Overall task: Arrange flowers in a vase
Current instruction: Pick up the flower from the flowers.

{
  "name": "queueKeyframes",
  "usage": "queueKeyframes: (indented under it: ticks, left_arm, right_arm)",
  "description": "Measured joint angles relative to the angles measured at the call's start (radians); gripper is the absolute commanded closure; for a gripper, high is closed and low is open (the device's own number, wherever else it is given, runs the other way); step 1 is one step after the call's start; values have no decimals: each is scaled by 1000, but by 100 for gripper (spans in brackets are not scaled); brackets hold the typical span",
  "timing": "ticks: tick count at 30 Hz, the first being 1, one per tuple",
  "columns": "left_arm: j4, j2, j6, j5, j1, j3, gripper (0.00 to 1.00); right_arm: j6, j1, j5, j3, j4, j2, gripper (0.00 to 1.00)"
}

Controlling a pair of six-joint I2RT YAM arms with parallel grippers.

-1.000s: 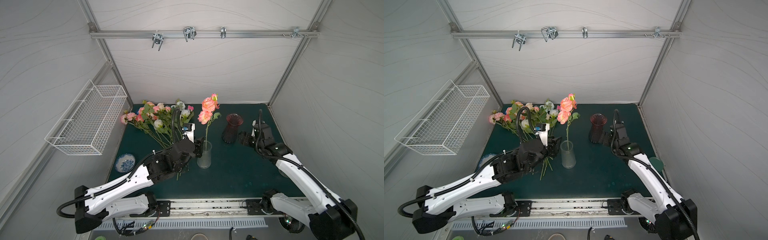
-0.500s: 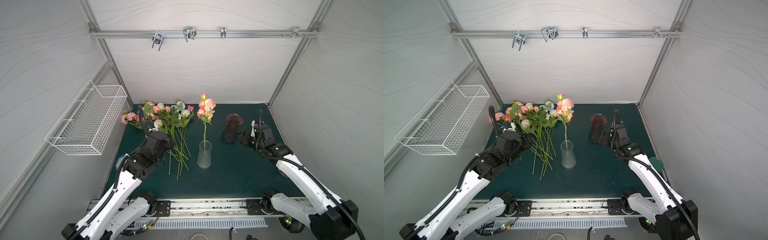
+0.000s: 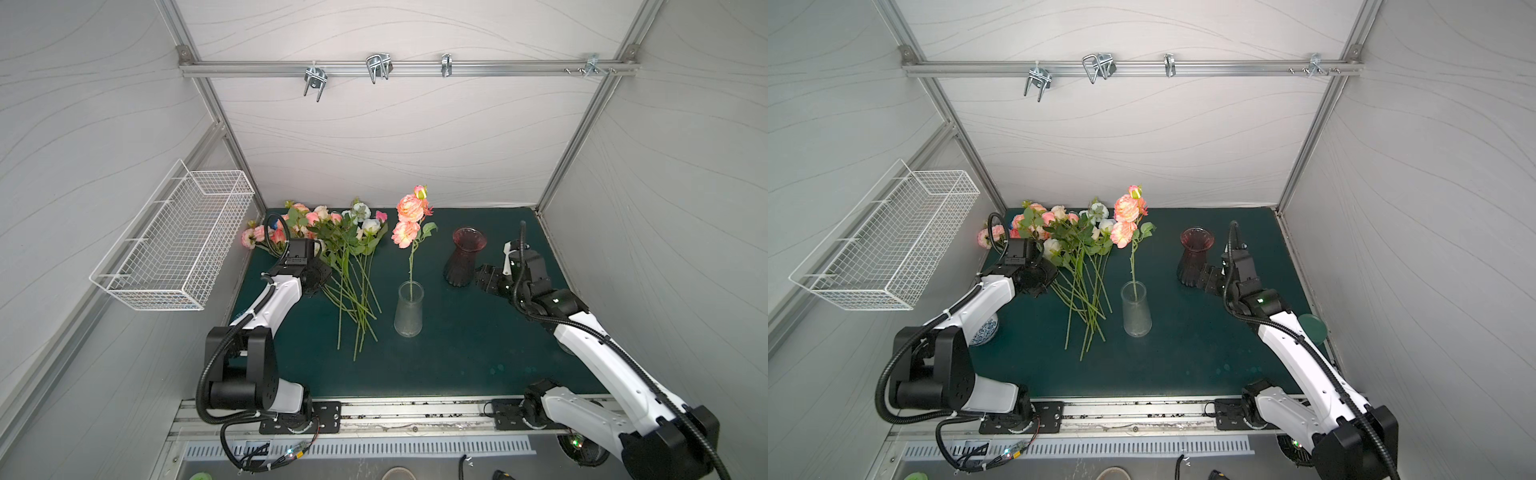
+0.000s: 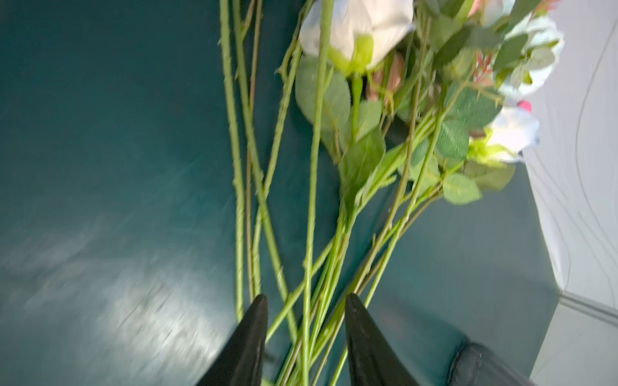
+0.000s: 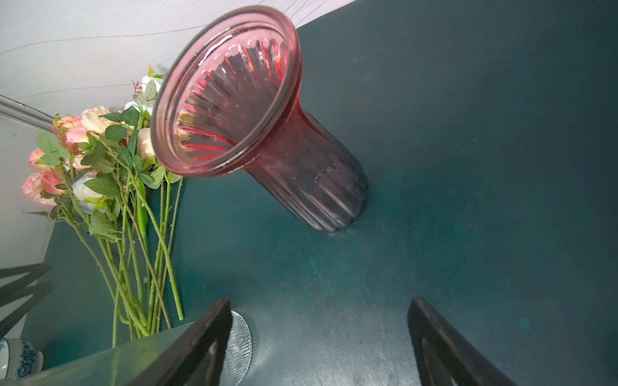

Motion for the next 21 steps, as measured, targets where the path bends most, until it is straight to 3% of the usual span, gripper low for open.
queueKeyframes:
  ticks: [11,21]
  left_arm:
    - [66,251,4,2,40,164,57]
    - [29,357,40,-63,40,220,76]
  right_arm:
    - [0,0,8,0,0,-11,16]
    - [0,0,8,0,0,-11,16]
